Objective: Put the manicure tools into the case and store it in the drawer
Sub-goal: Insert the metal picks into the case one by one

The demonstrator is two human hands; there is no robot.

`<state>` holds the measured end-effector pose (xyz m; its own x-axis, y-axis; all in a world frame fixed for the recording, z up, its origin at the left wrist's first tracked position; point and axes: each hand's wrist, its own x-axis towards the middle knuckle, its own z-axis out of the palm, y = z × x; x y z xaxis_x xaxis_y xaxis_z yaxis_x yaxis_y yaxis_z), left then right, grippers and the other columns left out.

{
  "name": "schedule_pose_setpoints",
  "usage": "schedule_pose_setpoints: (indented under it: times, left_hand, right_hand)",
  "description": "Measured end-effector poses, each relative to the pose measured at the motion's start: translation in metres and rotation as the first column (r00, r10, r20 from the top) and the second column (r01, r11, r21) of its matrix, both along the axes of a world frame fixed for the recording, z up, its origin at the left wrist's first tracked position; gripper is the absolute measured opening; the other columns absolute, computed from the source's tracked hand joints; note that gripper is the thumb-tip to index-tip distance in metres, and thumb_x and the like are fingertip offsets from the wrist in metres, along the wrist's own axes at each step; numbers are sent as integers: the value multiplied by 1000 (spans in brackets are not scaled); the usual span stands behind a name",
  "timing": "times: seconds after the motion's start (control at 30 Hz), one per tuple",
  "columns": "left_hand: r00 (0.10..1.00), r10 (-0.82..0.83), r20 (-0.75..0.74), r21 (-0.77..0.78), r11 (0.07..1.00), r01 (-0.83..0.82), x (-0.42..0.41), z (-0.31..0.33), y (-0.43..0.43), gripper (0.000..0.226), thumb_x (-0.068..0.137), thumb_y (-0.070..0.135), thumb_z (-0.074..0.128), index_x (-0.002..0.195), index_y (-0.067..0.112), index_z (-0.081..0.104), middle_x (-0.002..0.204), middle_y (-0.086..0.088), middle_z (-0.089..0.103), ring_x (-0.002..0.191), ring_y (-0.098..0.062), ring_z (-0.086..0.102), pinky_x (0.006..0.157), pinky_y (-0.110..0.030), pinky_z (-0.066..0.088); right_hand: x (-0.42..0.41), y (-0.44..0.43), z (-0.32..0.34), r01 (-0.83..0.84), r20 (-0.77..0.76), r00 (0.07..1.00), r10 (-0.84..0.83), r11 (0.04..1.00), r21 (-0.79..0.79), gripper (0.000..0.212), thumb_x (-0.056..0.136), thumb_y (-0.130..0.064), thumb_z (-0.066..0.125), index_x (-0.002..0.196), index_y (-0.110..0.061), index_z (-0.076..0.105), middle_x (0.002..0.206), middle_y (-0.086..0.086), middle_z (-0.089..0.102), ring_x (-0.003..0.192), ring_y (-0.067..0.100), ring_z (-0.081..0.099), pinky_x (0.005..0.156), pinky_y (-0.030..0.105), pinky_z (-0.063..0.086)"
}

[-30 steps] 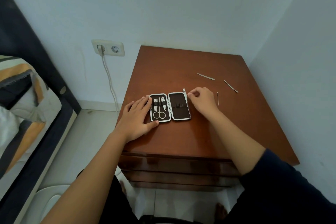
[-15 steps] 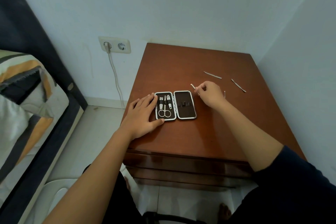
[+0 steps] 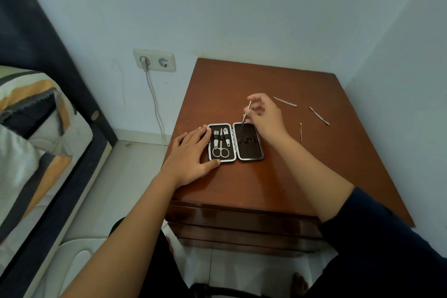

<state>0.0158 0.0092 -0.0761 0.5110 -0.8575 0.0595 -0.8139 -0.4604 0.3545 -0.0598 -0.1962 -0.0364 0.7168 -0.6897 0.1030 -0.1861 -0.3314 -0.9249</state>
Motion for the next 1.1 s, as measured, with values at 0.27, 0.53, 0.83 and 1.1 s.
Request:
schedule_pose_setpoints:
  times: [0.27,0.53,0.83,1.1]
  left_hand:
    - [1000,1,8,-4,1000,-1,1,-1,0,97,66,73,18,149,22,11,158,3,10,144,-11,7,113,-29,-1]
    - [1000,2,4,-24,1000,-2,0,-1,0,96,67,72,21,149,21,13,158,3,12,144,-11,9,113,-29,0]
    - [1000,9,12,-10,1000,-9,0,-2,-1,96,66,72,21,149,23,13,158,4,12,143,-9,9,113,-29,1]
    - [998,11,56,4,1000,-11,-3,-1,0,98,68,76,18,149,22,11,158,2,11,144,-11,8,114,-30,2]
  right_hand:
    - [3,-13,3,-202,-320,935,152,971,-129,23,83,-11,64,105,-16,63,87,3,65,81,19,59,84,34,50]
    - [-14,-2,-8,-361,-486,860,155,858,-365,33,90,-17,54,123,-11,56,122,8,52,116,22,47,102,32,35]
    - [-60,28,-28,-466,-491,853,175,678,-568,45,98,-20,38,141,-8,34,153,5,30,141,17,27,113,21,15]
    - [-73,-2,-19,-188,-321,947,18,841,-507,42,98,-19,37,139,-11,38,149,6,37,141,18,27,115,29,17]
